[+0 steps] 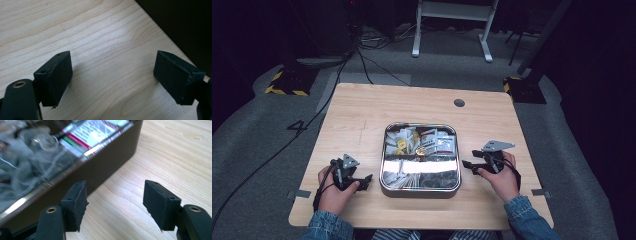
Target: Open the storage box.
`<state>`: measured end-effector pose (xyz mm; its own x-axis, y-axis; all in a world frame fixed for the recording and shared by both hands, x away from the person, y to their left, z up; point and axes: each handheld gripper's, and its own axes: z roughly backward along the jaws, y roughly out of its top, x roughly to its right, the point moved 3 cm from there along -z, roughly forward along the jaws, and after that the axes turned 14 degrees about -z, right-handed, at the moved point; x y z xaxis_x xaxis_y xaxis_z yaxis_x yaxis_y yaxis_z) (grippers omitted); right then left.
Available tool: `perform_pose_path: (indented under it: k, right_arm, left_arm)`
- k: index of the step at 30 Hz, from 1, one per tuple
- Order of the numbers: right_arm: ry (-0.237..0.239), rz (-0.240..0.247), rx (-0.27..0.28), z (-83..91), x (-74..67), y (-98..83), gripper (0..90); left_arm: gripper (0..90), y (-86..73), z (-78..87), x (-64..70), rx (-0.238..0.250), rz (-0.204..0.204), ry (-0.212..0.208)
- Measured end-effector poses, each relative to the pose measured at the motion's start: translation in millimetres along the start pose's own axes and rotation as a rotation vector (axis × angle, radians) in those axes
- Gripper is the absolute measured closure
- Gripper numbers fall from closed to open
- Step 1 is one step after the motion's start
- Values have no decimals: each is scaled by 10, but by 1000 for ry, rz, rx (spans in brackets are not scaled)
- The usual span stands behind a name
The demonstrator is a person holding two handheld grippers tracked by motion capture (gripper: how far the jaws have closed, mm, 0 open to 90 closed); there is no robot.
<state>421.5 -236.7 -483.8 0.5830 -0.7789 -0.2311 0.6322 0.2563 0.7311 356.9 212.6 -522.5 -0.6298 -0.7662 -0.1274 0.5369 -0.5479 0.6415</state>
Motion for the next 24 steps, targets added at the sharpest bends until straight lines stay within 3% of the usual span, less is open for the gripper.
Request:
perform_pose_path:
  k: [4,7,11,15,24]
  right_arm:
    - [16,9,-5,63,-56,95,311]
    - [36,10,7,85,-96,149,295]
    - [68,39,18,123,-197,271,279]
    - [107,88,26,76,-370,444,295]
    - [174,125,17,-99,-642,653,317]
  left_arm:
    - [160,-31,52,-18,8,6,-19]
    - [160,-54,79,-32,17,23,-14]
    - [159,-94,96,-46,1,6,7]
    - [158,-137,94,-53,3,-1,11]
    - [139,-179,82,-63,47,-6,9]
